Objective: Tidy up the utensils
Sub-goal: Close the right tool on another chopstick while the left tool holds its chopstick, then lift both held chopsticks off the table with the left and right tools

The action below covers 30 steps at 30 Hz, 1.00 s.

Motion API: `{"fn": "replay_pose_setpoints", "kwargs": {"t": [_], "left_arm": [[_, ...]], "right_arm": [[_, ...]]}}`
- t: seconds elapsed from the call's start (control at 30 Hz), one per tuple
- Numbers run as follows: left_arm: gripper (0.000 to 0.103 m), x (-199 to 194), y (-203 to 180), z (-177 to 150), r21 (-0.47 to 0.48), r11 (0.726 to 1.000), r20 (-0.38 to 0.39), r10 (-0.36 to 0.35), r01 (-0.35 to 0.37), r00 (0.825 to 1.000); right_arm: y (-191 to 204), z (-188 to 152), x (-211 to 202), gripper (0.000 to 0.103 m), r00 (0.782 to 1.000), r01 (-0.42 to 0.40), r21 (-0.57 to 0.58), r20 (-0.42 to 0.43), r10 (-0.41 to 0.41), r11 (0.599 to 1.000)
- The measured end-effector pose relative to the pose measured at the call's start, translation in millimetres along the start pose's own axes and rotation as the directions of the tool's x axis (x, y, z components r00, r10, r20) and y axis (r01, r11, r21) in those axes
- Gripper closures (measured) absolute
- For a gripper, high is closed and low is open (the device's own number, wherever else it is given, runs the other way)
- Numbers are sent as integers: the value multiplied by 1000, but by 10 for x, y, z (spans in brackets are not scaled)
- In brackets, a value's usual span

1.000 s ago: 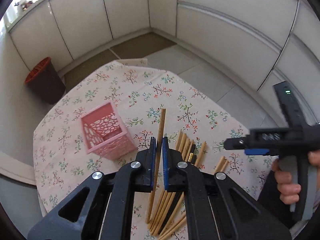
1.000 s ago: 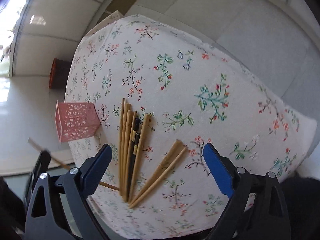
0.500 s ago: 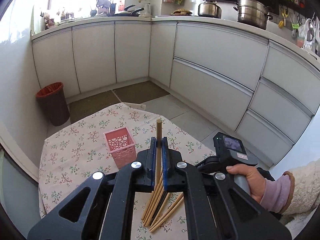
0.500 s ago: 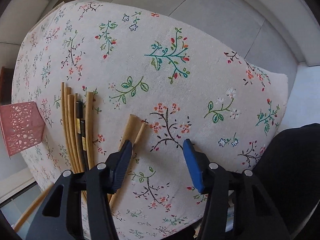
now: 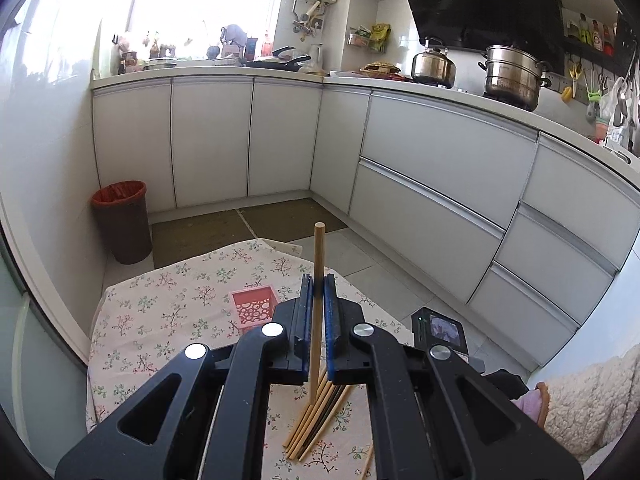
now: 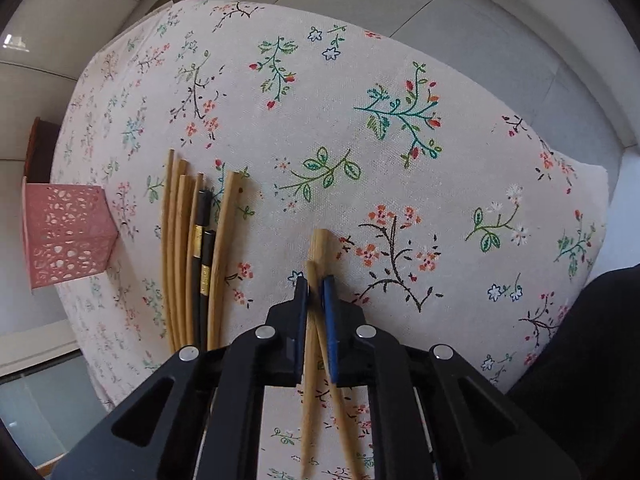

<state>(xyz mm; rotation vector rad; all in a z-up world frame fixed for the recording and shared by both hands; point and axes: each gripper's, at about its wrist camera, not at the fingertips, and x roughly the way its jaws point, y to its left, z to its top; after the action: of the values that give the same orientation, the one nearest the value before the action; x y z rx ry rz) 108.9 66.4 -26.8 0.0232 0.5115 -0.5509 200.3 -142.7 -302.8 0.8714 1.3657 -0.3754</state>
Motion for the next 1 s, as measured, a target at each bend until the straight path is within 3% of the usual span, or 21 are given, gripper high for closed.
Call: {"fn": "replay_pose_setpoints", "kwargs": {"t": [0.13, 0.27, 0.37, 0.47, 0.6, 0.8, 0.93, 1.0], "left_arm": [[98, -14, -56, 15, -3, 1000, -4, 6, -6, 1000], [98, -13, -121, 41, -6, 1000, -8, 21, -21, 1000], [98, 16, -139, 40, -11, 999, -24, 31, -31, 999], [98, 85, -171, 29, -20, 999, -48, 32, -33, 998], [98, 96, -237, 4, -21, 999, -64, 30, -31, 998], [98, 81, -246, 16, -21, 999, -68, 32, -34, 997], [98, 79, -223, 25, -25, 999, -61, 32, -34, 998], [98, 82, -206, 16, -28, 999, -59, 27, -29, 998]], "right_arm": [[-57, 3, -183, 95, 989, -148, -53, -18, 147, 988], [-190, 60, -400, 95, 978, -208, -128, -2, 210, 970], [-239, 7, -537, 95, 980, -196, -201, 2, 200, 960], [-258, 58, -234, 92, 992, -129, -266, -26, 127, 955], [-437, 129, 170, 93, 962, -233, -228, -198, 189, 945], [-519, 117, 51, 90, 959, -250, -201, -189, 213, 947], [-503, 88, -193, 87, 969, -236, -219, -126, 212, 947], [-587, 78, -267, 71, 981, -178, -192, -114, 159, 965]]}}
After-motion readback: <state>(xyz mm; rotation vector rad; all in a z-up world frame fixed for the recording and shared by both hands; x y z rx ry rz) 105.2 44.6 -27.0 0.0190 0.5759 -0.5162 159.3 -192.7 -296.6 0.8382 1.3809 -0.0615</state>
